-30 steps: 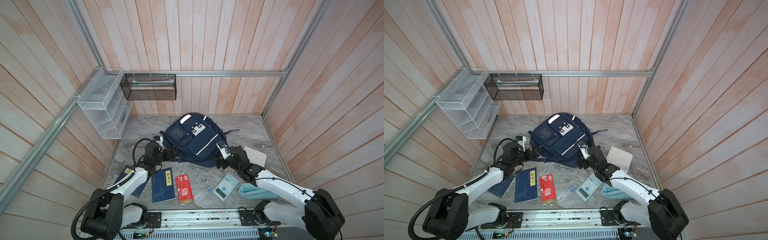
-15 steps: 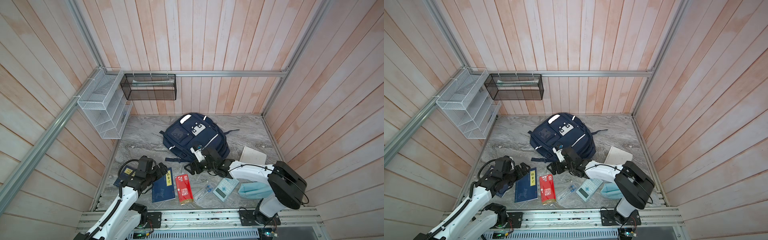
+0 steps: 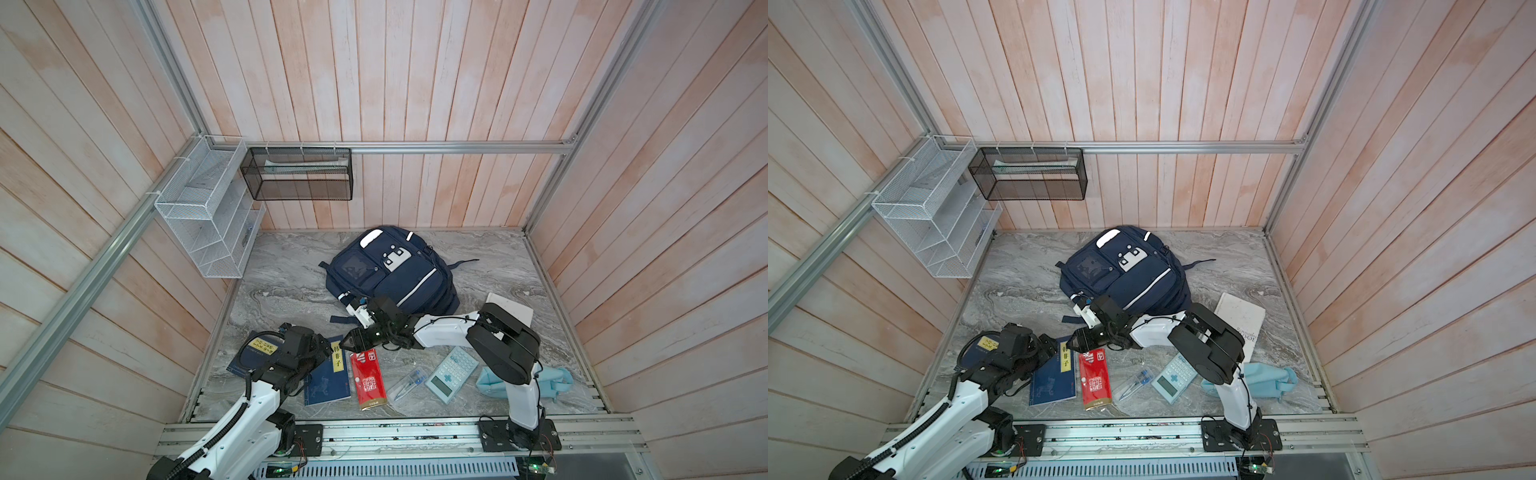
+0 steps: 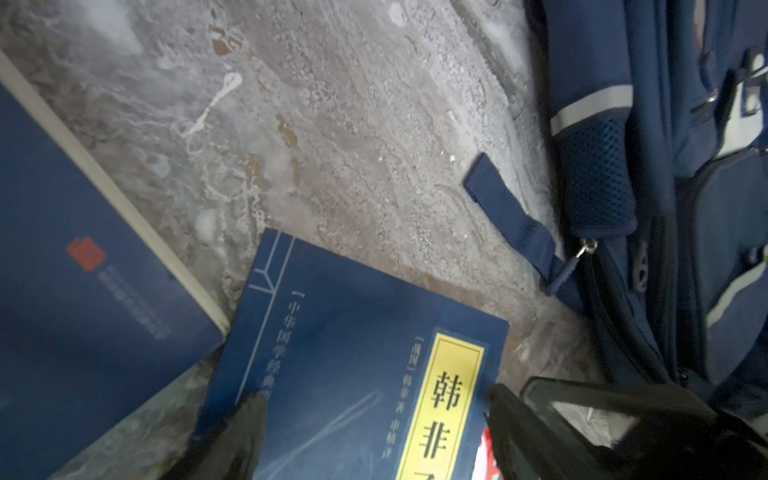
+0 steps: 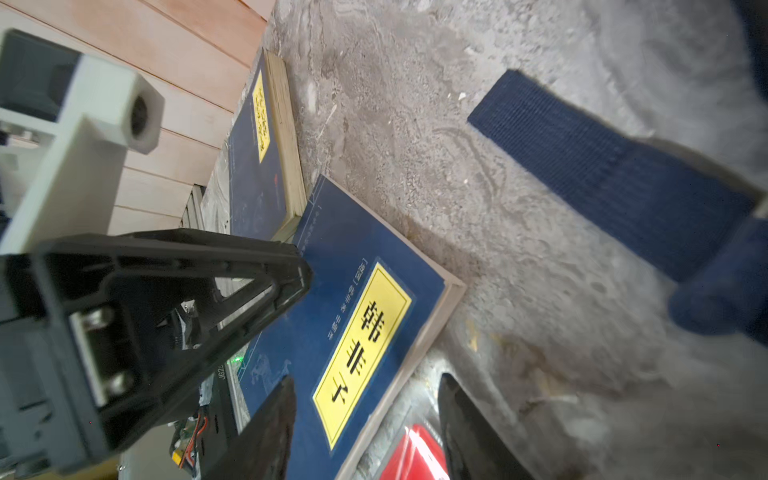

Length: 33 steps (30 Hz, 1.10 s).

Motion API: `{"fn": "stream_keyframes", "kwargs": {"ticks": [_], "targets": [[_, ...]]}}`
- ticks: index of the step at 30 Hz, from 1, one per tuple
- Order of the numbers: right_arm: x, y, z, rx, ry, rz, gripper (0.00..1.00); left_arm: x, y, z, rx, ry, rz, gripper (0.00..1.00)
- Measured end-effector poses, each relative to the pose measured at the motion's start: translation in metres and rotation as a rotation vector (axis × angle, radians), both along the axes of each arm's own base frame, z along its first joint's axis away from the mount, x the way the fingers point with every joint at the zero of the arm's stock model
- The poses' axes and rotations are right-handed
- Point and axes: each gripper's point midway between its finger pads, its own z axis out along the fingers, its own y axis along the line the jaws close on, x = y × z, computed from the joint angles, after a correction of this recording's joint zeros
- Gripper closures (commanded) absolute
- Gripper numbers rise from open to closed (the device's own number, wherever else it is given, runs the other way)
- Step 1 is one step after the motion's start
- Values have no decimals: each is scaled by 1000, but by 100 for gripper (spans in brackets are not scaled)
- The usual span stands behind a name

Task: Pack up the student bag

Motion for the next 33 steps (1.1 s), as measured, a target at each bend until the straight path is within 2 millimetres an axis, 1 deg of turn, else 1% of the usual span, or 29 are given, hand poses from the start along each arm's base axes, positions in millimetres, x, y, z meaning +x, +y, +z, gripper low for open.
{"fn": "stream_keyframes", "kwargs": {"ticks": [1, 4, 6, 8, 11, 12, 14, 15, 19, 22, 25, 26, 28, 29, 33], "targets": [[1, 3, -3, -5, 12, 2, 49, 2, 0, 0, -3, -6, 1, 15], [0, 9, -13, -14, 53, 16, 59, 7, -2, 1, -8, -20, 3, 15], [-2, 12, -21, -19, 85, 24, 60, 9, -1, 1, -11, -28, 6, 15], [1, 16, -21, -11, 99, 28, 63, 10, 0, 1, -13, -35, 11, 15], [6, 20, -24, -15, 107, 18, 86, 12, 2, 2, -24, -43, 19, 15], [7, 20, -26, -19, 115, 12, 90, 13, 3, 2, -25, -46, 20, 15], [9, 21, -26, -18, 123, 11, 94, 14, 5, 2, -26, -48, 25, 15], [9, 21, -26, -18, 123, 13, 100, 14, 5, 2, -25, -48, 22, 15], [9, 22, -24, -9, 120, 15, 100, 14, 4, 3, -19, -54, 10, 15], [9, 21, -18, 11, 105, 18, 100, 13, 2, 5, -17, -60, -13, 14], [8, 19, 0, 43, 76, 20, 100, 11, -2, 9, -13, -62, -65, 12], [8, 16, 10, 60, 62, 19, 100, 12, -4, 14, -6, -70, -86, 12], [10, 10, 33, 101, 35, 11, 100, 17, -9, 28, 0, -108, -131, 10], [14, 6, 47, 127, 18, 3, 100, 21, -11, 40, 1, -144, -156, 10], [39, -19, 99, 215, -65, -57, 100, 33, -21, 81, -13, -292, -246, 10]]}}
